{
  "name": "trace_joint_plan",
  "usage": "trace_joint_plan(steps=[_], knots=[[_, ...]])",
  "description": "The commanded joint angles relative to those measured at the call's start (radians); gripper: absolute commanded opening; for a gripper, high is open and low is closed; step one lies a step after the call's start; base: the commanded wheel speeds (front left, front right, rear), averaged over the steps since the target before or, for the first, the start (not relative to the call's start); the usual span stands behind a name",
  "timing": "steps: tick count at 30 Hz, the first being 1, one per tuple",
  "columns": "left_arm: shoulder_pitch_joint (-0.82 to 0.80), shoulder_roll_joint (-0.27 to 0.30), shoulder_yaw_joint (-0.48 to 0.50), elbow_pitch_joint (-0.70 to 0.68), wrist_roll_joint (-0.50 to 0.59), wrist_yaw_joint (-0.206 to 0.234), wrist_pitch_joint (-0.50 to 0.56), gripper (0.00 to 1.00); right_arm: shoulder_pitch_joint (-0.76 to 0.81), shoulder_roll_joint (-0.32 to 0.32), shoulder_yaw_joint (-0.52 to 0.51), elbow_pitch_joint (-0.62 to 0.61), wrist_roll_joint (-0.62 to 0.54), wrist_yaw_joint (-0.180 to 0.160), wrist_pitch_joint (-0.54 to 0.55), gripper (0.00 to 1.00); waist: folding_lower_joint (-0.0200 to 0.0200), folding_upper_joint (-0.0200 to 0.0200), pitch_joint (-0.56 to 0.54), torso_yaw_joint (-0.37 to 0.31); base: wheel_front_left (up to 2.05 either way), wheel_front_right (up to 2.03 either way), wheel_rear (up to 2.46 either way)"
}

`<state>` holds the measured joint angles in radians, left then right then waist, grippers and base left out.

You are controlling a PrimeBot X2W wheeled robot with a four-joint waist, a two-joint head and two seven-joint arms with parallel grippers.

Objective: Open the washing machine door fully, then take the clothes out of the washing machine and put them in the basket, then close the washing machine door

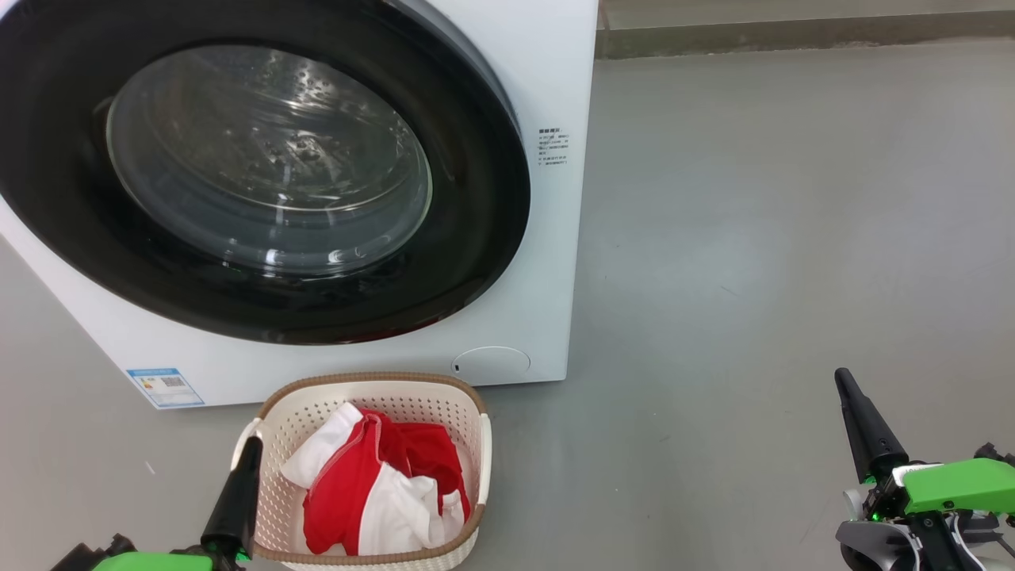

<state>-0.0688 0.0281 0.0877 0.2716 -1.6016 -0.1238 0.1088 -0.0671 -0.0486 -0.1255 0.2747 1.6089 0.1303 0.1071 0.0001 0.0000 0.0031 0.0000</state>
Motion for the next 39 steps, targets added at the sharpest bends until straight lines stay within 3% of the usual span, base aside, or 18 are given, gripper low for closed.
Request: trace_joint_plan(steps=[1, 39], knots=[[-0.039, 0.022, 0.026, -0.026, -0.007, -0.007, 0.005, 0.0, -0.041, -0.004, 0.013, -0.03, 0.001, 0.0, 0.005, 0.0, 0.0, 0.0, 0.0, 0.0, 0.0, 0.0, 0.0], [-0.039, 0.022, 0.026, -0.026, -0.007, -0.007, 0.004, 0.0, -0.041, -0.003, 0.012, -0.03, 0.0, 0.0, 0.006, 0.0, 0.0, 0.0, 0.0, 0.0, 0.0, 0.0, 0.0]])
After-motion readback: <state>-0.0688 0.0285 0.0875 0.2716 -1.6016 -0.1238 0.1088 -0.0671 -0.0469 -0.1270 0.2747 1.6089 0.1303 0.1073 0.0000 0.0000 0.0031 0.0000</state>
